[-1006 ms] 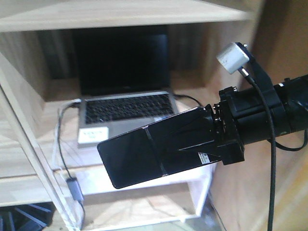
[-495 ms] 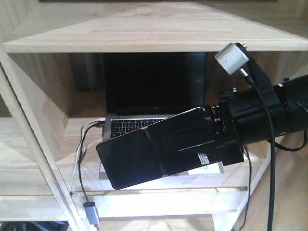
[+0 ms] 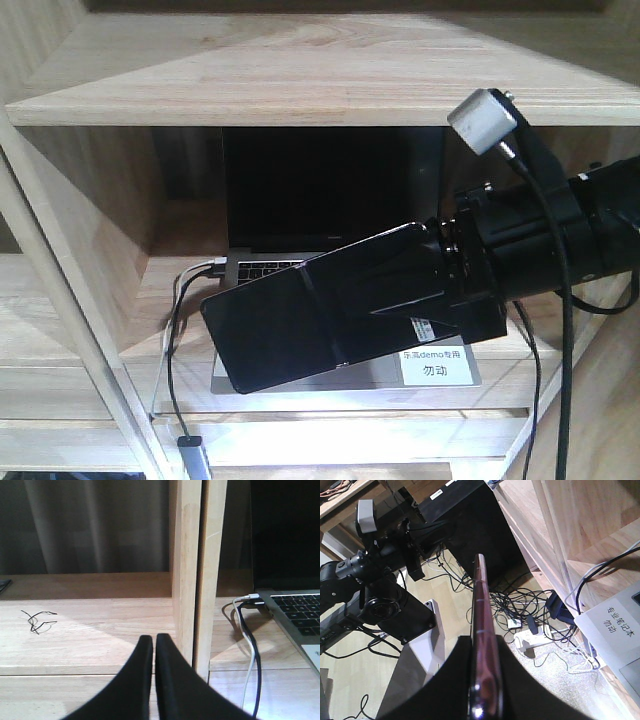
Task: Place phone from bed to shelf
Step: 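Raise the held phone toward the upper shelf above the laptop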
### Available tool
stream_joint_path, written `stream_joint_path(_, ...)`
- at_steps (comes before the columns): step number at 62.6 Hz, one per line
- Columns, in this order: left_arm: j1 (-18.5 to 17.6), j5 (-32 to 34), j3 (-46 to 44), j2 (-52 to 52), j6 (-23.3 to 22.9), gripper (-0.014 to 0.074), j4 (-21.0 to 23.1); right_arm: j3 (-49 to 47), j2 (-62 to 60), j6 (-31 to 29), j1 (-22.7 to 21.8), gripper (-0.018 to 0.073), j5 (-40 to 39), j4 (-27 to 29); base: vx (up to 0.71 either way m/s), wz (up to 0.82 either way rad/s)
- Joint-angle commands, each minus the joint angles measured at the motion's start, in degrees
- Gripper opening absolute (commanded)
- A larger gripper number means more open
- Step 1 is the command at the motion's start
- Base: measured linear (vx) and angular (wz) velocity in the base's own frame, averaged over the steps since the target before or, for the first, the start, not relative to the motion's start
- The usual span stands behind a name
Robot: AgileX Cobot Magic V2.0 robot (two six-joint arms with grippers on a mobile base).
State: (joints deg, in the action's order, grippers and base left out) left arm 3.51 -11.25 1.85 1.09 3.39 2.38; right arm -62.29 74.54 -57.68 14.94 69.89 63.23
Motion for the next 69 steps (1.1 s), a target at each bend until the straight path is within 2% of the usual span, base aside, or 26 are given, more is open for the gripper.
stream_joint_path(1,0.02,3.99,0.41,0.48,0.0,0.0001,0.53,-1.53,-1.61,0.0,0.03,-0.0002,3.74,4.76,0.01,0.01)
stream_joint_path(69,0.02,3.99,0.41,0.48,0.0,0.0001,0.53,-1.82,-1.61,0.0,0.03,-0.0002,3.04,5.13,0.0,0.0)
